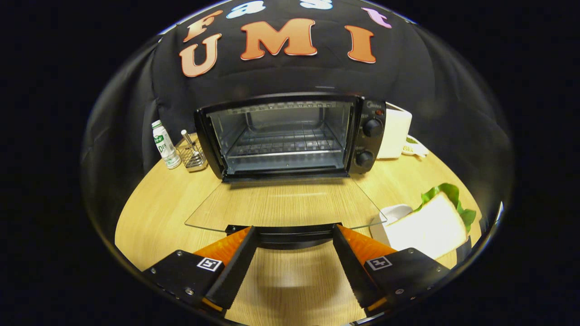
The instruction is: Open the toaster oven, put the food inside, and close the toaster oven door.
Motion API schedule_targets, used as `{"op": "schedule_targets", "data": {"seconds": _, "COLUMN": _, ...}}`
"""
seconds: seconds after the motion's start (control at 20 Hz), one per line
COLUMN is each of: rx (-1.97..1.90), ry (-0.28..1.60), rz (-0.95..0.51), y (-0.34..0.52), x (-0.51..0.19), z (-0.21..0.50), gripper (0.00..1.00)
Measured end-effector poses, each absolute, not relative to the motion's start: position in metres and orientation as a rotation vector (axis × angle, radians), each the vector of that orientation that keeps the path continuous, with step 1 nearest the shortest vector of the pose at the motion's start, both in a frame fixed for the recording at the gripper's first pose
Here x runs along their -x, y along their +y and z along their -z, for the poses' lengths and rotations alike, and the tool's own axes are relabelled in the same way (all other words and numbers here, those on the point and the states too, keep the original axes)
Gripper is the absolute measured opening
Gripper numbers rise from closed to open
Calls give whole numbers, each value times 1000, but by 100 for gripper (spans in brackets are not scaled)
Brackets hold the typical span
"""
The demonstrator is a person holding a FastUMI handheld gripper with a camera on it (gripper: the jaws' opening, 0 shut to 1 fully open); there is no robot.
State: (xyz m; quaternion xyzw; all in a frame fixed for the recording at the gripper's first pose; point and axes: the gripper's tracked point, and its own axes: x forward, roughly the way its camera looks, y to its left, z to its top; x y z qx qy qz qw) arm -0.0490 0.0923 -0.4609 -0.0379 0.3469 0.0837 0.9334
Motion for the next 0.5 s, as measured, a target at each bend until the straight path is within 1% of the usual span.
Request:
{"op": "schedule_targets", "data": {"seconds": 0.15, "rx": 78, "ry": 750, "rz": -171, "y": 93, "x": 52, "z": 481, "gripper": 100}}
{"op": "schedule_targets", "data": {"seconds": 0.3, "rx": 105, "ry": 750, "rz": -184, "y": 95, "x": 55, "z": 482, "gripper": 99}}
{"op": "schedule_targets", "data": {"seconds": 0.4, "rx": 55, "ry": 756, "rz": -230, "y": 99, "x": 58, "z": 468, "gripper": 99}}
{"op": "schedule_targets", "data": {"seconds": 0.5, "rx": -6, "ry": 712, "rz": -257, "y": 94, "x": 51, "z": 434, "gripper": 99}}
